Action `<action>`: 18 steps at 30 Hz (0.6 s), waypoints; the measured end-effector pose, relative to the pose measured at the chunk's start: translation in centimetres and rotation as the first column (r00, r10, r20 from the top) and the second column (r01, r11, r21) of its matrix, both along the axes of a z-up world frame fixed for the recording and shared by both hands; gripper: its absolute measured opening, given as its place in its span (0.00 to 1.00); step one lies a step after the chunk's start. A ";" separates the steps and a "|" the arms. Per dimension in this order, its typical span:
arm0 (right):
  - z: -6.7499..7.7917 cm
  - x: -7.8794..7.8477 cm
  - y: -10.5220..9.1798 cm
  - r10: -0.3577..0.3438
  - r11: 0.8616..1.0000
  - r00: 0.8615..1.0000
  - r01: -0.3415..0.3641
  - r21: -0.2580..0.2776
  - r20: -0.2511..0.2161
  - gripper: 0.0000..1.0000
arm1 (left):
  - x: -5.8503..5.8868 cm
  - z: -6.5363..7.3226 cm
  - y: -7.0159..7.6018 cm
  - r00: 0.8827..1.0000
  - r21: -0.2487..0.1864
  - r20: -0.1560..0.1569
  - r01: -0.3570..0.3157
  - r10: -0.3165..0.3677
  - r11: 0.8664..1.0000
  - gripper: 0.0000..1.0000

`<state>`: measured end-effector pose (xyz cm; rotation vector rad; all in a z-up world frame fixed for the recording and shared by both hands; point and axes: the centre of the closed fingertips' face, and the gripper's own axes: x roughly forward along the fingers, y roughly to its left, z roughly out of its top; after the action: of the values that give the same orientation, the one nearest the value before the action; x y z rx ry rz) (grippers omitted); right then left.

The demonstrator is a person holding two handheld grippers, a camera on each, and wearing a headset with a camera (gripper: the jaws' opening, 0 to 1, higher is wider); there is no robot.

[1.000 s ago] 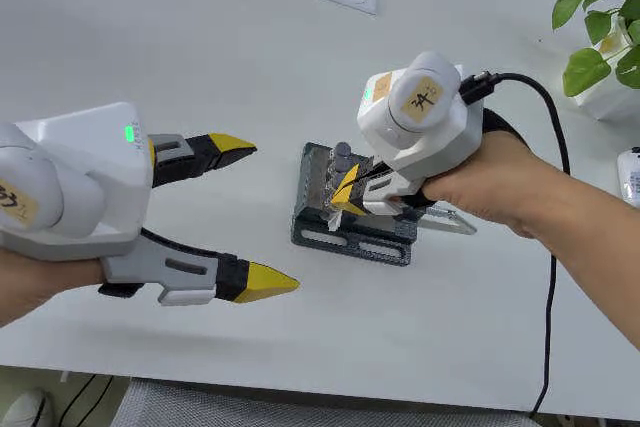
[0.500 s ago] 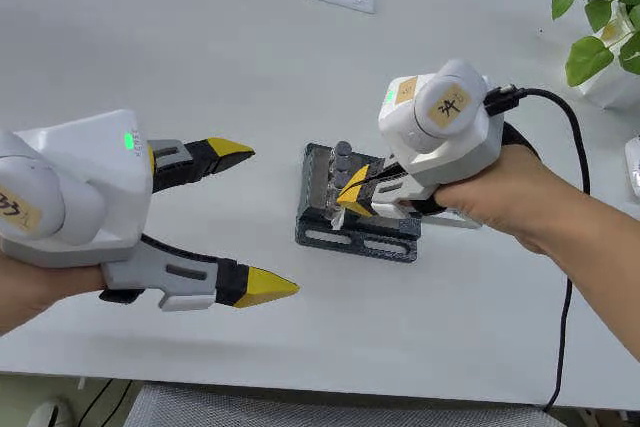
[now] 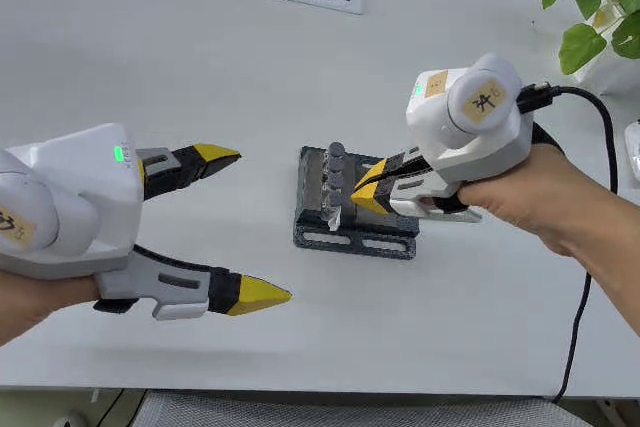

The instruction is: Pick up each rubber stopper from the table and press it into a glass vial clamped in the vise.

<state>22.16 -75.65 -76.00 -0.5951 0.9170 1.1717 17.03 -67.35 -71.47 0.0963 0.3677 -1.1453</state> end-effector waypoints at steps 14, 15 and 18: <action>0.9 -0.7 -3.4 -0.104 0.990 0.994 0.102 0.100 0.019 0.19 | 0.1 -0.4 0.2 1.000 0.023 0.006 -0.006 0.006 1.000 0.99; 1.0 -0.8 -3.8 -0.115 0.987 0.993 0.112 0.111 0.018 0.20 | 0.1 -0.4 0.3 1.000 0.025 0.004 -0.008 0.007 1.000 0.99; 1.1 -1.0 -4.7 -0.143 0.979 0.990 0.139 0.147 0.018 0.26 | 0.2 -0.4 0.4 1.000 0.029 0.007 -0.012 0.012 1.000 0.99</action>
<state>21.20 -80.33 -74.91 -0.4209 0.8281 1.0894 17.25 -66.96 -71.87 0.1233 0.3789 -1.1279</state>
